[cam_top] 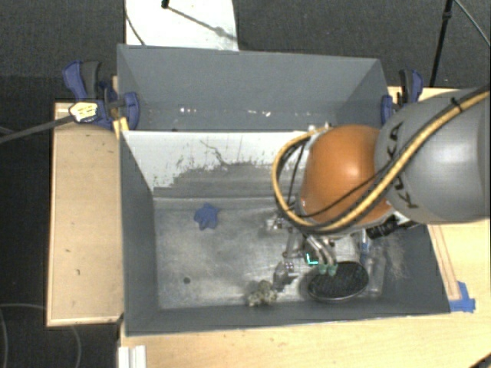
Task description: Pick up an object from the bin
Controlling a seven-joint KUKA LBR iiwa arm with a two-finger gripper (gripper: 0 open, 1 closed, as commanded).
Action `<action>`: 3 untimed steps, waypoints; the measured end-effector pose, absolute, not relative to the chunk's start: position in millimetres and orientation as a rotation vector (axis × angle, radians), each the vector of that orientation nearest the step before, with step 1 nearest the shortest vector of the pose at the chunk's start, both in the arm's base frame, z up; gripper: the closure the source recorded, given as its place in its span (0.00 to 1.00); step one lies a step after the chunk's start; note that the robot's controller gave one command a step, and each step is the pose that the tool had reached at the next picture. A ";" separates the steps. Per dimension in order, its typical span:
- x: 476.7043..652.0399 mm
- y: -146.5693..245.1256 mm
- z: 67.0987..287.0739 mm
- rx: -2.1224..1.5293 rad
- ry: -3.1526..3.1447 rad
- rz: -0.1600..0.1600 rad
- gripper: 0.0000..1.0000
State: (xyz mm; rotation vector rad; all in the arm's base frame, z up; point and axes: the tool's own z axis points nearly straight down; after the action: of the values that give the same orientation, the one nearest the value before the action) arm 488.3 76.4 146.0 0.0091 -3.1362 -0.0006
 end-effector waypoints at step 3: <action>484.0 57.7 72.8 0.517 -3.115 -0.003 0.00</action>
Offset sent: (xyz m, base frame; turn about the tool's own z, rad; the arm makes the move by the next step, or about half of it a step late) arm -0.0085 -0.0196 -0.0760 -0.3337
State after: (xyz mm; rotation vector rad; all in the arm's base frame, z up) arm 484.0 57.7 72.8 0.5172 -3.1149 -0.0027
